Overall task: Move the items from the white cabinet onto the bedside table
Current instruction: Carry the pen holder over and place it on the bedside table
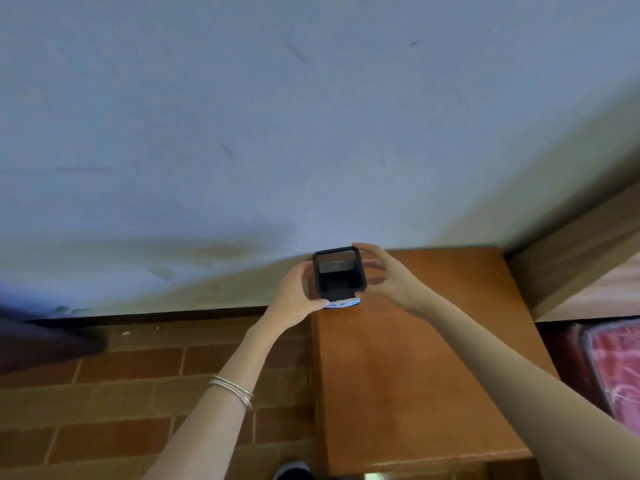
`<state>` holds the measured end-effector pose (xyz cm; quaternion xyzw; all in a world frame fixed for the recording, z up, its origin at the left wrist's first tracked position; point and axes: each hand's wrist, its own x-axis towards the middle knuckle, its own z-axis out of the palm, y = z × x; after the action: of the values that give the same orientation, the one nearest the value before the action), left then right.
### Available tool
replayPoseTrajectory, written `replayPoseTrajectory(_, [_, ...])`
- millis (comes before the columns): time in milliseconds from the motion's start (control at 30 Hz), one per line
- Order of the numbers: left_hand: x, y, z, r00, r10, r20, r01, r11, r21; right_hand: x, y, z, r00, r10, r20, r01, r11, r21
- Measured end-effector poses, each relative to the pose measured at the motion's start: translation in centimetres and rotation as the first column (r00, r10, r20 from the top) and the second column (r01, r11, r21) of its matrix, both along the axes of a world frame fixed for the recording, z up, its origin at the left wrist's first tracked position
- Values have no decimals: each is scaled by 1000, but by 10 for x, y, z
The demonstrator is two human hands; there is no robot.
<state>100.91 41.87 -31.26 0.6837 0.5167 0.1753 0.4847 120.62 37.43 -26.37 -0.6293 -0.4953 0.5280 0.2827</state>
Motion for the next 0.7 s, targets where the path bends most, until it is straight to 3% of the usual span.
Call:
replayPoseTrajectory(367, [18,39,-33,991,46,124,-25,986,-163,12,33,-48,1000,-28,-11,28,1000,8])
replayPoseTrajectory(700, [23,49,-37,973,143,181,-115,981,-158,8,49,-55,998,-54,-31,55,998,16])
